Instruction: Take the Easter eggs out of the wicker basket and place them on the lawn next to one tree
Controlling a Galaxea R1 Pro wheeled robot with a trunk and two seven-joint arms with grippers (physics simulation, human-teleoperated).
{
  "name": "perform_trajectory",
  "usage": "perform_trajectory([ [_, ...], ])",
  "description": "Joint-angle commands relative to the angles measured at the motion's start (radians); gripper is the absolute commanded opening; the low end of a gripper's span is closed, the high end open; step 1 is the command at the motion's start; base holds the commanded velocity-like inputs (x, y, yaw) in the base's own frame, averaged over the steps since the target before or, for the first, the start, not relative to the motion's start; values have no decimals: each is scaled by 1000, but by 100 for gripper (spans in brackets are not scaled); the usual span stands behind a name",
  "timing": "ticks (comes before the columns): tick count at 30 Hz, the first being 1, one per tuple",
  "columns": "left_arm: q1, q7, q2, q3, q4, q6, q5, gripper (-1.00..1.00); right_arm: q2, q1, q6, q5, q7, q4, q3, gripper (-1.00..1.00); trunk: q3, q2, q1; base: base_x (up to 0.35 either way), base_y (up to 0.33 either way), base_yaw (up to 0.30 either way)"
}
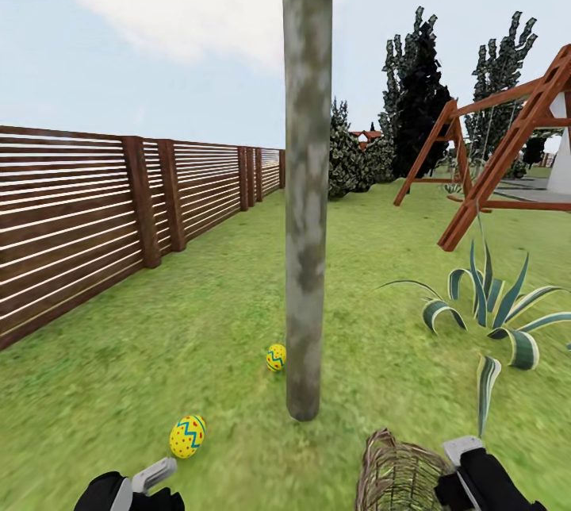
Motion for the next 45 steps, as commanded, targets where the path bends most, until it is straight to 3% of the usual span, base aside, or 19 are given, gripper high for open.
perform_trajectory([
  [1,-1,1,0,2,-1,5,5,100,-1,-1,5,11,10,-3,-1,100,-1,-1,0,0,0,0],
  [9,-1,1,0,2,-1,4,5,100,5,-1,6,11,13,-7,-7,100,-1,-1,0,0,44,0],
  [21,-1,0,0,2,-1,5,6,100,8,-1,5,15,12,-7,-5,100,-1,-1,0,13,290,0],
  [29,-1,-1,0,2,-2,6,7,100,-3,-1,5,11,15,-17,-8,100,-1,-1,0,43,106,0],
  [41,-1,-1,-1,1,0,5,6,100,-6,-1,7,11,15,-33,-8,100,36,83,-46,1,2,0],
  [45,-1,-1,-1,1,-1,4,7,100,-4,-1,8,10,15,-33,-8,100,36,83,-46,0,0,0],
])
